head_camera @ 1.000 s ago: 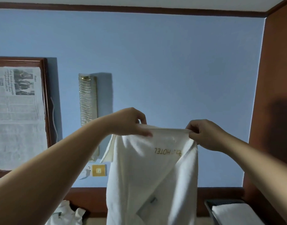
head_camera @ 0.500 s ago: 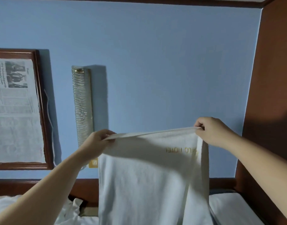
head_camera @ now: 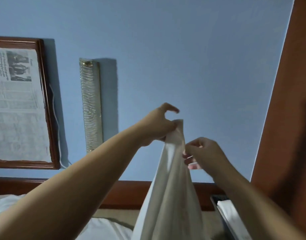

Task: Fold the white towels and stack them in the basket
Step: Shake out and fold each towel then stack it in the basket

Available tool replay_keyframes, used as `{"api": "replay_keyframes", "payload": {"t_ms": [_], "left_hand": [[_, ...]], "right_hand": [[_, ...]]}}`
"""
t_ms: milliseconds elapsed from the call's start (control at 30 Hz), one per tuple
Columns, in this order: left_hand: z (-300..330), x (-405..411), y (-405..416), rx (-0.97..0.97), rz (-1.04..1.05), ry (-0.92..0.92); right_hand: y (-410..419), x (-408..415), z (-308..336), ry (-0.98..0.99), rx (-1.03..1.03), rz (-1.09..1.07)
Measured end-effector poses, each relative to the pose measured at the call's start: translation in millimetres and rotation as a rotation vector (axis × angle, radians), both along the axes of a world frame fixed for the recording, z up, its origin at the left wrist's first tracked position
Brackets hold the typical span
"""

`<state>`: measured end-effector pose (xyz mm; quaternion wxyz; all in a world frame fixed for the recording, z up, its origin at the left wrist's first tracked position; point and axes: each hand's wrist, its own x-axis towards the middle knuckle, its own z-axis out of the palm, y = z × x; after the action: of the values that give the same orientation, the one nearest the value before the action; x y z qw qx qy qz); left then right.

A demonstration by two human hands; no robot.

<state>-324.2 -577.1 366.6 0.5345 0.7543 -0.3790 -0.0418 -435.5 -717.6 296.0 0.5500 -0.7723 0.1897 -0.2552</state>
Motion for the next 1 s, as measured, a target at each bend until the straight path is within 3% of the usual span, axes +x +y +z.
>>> {"api": "replay_keyframes", "payload": {"t_ms": [133, 333, 467, 633, 733, 833, 1000], "left_hand": [[12, -11, -19, 0.211, -0.08, -0.041], [33, -20, -41, 0.421, -0.132, -0.216], [31, -11, -39, 0.508, -0.146, -0.362], [16, 4, -26, 0.572, -0.249, -0.475], [6, 1, -23, 0.667, -0.358, -0.714], [2, 1, -30, 0.638, -0.365, -0.953], [5, 13, -31, 0.567, -0.337, -1.044]], "right_hand": [[24, -4, -29, 0.06, -0.144, -0.071], [17, 12, -50, -0.111, -0.321, -0.274], [-10, 3, -48, -0.114, -0.391, -0.135], [-36, -21, -33, 0.007, -0.25, 0.112], [-42, -23, -25, 0.04, -0.277, 0.174], [-44, -22, -17, 0.09, -0.276, 0.253], [-47, -19, -24, 0.113, -0.263, 0.264]]}}
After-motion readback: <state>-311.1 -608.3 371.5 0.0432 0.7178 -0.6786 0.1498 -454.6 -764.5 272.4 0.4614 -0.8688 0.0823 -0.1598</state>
